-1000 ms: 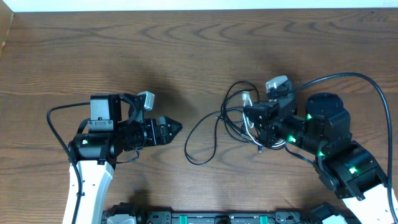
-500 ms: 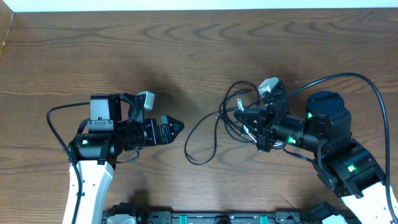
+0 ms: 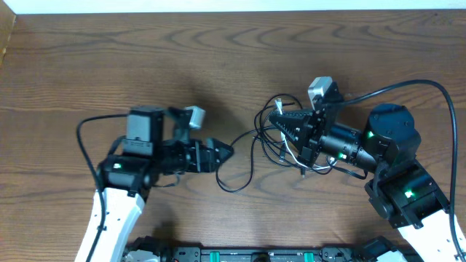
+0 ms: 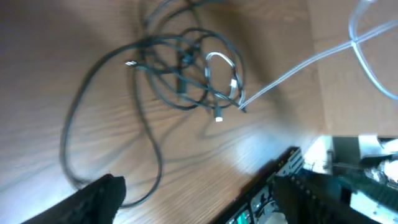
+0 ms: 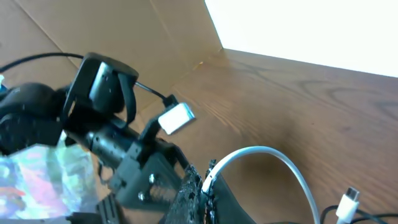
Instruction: Untangle cables
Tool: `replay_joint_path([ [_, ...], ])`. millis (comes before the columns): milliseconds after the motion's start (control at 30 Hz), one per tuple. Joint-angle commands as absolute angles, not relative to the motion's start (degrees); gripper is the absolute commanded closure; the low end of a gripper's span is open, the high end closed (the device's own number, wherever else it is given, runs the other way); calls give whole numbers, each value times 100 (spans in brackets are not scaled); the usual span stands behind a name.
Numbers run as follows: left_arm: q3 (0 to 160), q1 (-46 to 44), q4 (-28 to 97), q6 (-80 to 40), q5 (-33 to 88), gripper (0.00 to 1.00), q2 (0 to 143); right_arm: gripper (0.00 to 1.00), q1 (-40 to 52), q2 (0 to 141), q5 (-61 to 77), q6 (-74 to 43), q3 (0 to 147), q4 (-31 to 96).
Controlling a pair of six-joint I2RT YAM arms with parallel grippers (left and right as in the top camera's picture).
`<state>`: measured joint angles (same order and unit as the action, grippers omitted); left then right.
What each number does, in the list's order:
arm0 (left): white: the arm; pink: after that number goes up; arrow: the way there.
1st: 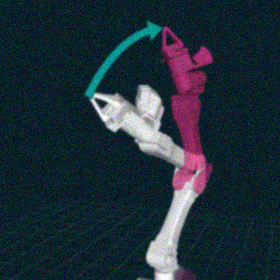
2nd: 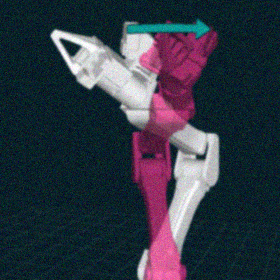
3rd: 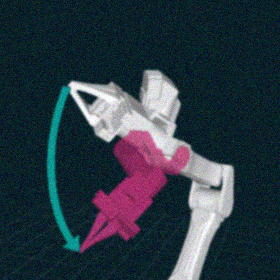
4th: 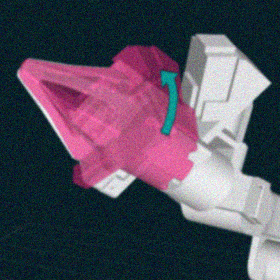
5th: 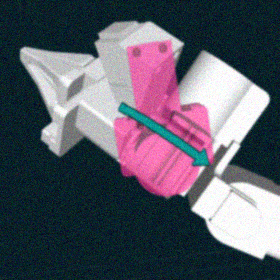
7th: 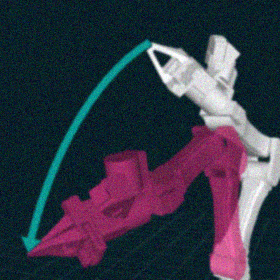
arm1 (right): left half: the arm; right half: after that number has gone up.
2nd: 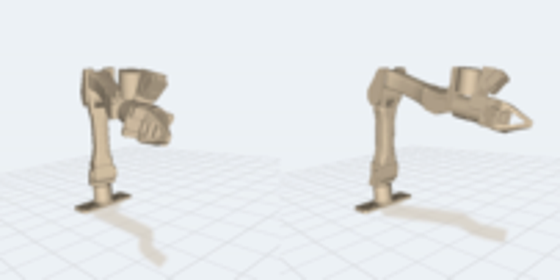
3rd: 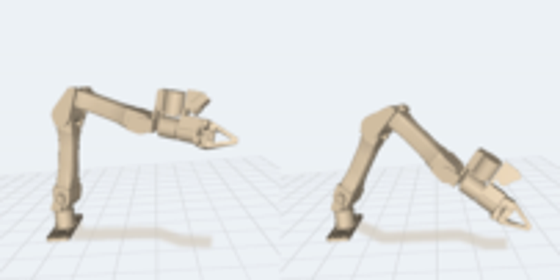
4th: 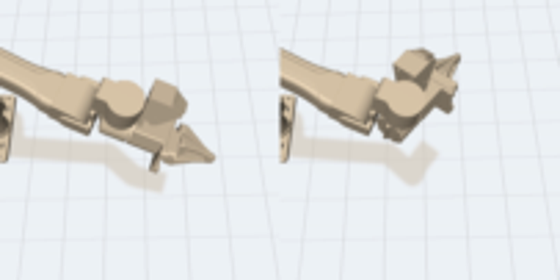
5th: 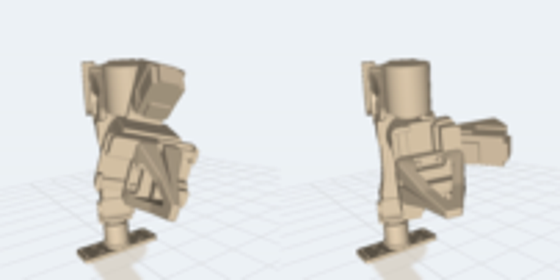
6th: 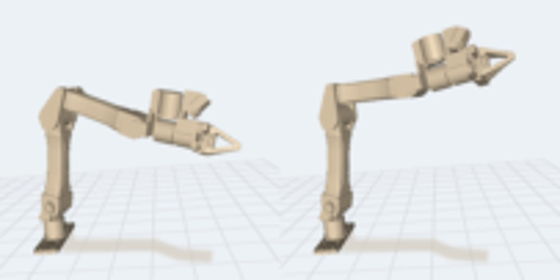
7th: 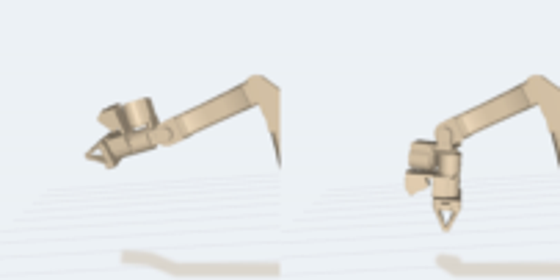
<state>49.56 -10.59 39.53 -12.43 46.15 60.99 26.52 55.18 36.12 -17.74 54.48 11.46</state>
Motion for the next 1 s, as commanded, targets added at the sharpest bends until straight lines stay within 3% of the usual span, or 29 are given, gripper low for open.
replay_joint_path([
  [0, 5078, -1793, 3673, -1345, 4213, 20, 6097, 99, 2709, 5516, 3660, -2198, 5461, 1092],
  [300, 5078, -3820, 2821, -2370, 1048, 20, 6099, 99, 2681, 5513, 3660, -2379, 5461, 1096],
  [500, 5004, -4823, 2222, -2836, -14, 20, 6278, 99, 2475, 5513, 3662, -2650, 5461, 1063],
  [667, 4602, -5476, 1850, -4254, -1708, 20, 6519, 99, 2154, 5513, 3931, -2856, 5461, 1116],
  [800, 3983, -5586, 1428, -5266, -1916, 19, 6510, 99, 1828, 5513, 4381, -2856, 5461, 1160],
  [967, 3286, -5579, 744, -5968, -1879, 2, 6506, 99, 1481, 5513, 4724, -2869, 5461, 1157],
])
